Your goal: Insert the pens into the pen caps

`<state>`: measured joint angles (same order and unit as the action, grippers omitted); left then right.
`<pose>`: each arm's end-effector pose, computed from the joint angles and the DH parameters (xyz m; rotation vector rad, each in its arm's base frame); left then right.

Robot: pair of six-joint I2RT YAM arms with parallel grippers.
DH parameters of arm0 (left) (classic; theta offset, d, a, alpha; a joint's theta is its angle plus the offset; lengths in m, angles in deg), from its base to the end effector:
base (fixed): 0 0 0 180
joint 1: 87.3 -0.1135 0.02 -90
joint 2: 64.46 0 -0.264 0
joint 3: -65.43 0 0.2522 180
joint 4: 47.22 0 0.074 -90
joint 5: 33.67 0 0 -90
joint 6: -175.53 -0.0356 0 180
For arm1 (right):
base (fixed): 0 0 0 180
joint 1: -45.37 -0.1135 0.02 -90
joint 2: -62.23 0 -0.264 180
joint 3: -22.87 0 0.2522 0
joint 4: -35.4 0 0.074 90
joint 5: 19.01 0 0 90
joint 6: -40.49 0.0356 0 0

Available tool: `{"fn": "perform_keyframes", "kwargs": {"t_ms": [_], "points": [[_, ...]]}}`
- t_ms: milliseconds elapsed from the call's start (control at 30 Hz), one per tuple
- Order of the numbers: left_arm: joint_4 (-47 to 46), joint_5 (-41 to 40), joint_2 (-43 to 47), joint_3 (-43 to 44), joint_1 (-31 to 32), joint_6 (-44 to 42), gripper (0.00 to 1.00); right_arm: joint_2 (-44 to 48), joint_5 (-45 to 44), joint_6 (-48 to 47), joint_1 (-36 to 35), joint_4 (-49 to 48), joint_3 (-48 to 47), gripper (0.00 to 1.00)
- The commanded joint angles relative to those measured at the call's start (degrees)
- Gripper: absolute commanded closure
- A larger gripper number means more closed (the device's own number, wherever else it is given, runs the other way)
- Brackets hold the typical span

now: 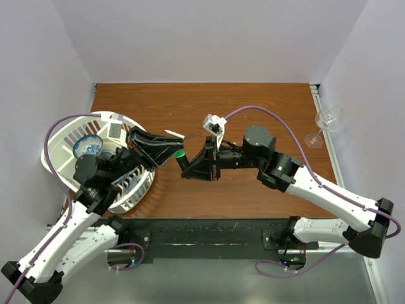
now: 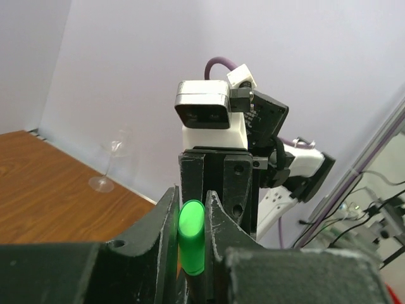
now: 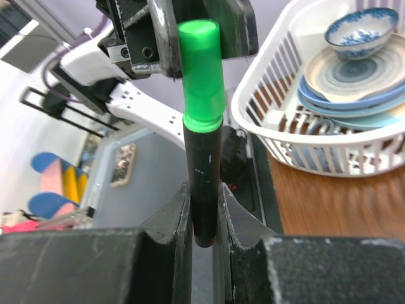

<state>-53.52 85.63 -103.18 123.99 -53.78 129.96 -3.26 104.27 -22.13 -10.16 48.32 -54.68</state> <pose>0.1117 -0.0949 0.4105 0.3899 1.2518 -1.4660 0.1315 0.2261 0.4048 -0.9265 1.5741 1.5352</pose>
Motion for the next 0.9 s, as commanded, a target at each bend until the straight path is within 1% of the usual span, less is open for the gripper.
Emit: {"fn": "perform_keyframes", "kwargs": {"t_ms": [0, 33, 100, 133, 167, 200, 233, 300, 367, 467, 533, 633, 667, 700, 733, 800, 833, 867], "points": [[-6.7, 10.4, -0.3, -5.7, 0.1, 9.4, 1.0, -0.4, -5.4, -5.0, 0.9, 2.4, -9.7, 1.0], [-6.5, 10.9, -0.5, -5.9, 0.1, 9.9, 1.0, -0.8, -5.9, -6.2, 0.9, 3.4, -12.7, 1.0], [-6.1, 10.8, -0.5, -6.6, 0.1, 11.1, 1.0, -1.4, -8.0, -7.1, 0.9, 3.3, -14.5, 1.0], [-7.8, 11.0, -0.3, -7.4, 0.1, 12.4, 1.0, -1.6, -8.2, -7.5, 0.9, 2.9, -15.8, 1.0], [-9.9, 11.1, -0.4, -8.5, 0.1, 15.5, 1.0, -3.0, -7.5, -7.8, 1.0, 2.6, -16.8, 1.0], [-11.8, 10.7, -0.7, -9.6, 0.1, 16.3, 1.0, -3.7, -7.4, -8.1, 1.0, 3.4, -17.9, 1.0], [-11.8, 10.5, -0.9, -9.9, 0.1, 16.8, 1.0, -4.7, -7.3, -8.2, 1.0, 4.0, -19.9, 1.0], [-11.9, 9.7, -0.7, -11.1, 0.3, 17.5, 1.0, -6.7, -7.0, -8.1, 1.0, 3.4, -20.9, 1.0], [-10.5, 9.5, -0.4, -11.7, 0.2, 16.1, 1.0, -7.6, -7.3, -7.9, 1.3, 2.9, -22.3, 1.0], [-9.1, 11.4, 0.3, -12.9, 0.1, 15.9, 1.0, -8.9, -7.4, -7.8, 1.9, 1.5, -24.4, 1.0], [-12.6, 11.6, -0.2, -14.5, 0.1, 18.4, 1.0, -9.5, -7.8, -7.2, 2.2, 1.0, -26.6, 1.0], [-14.8, 15.1, -2.7, -13.3, 0.2, 20.3, 1.0, -11.0, -7.7, -7.4, 2.2, 1.3, -30.8, 1.0], [-14.3, 15.5, -2.7, -12.9, 0.3, 19.8, 1.0, -11.1, -8.0, -8.0, 2.3, 2.1, -31.7, 1.0], [-10.0, 15.6, -1.8, -11.6, 0.3, 18.7, 1.0, -11.1, -8.2, -9.3, 2.4, 3.3, -32.4, 1.0], [-7.0, 15.4, -1.3, -10.8, 0.3, 15.6, 1.0, -10.9, -8.8, -9.8, 2.5, 3.7, -32.9, 1.0], [-3.6, 16.2, -0.7, -10.8, 0.3, 14.9, 1.0, -10.6, -8.9, -10.6, 3.1, 3.5, -33.2, 1.0], [-4.0, 16.6, -0.6, -11.4, 0.3, 16.1, 1.0, -10.6, -8.8, -10.8, 3.4, 3.0, -33.6, 1.0], [-7.4, 17.4, -0.4, -13.3, 0.7, 17.4, 1.0, -11.3, -8.2, -10.9, 3.8, 3.0, -34.0, 1.0]]}}
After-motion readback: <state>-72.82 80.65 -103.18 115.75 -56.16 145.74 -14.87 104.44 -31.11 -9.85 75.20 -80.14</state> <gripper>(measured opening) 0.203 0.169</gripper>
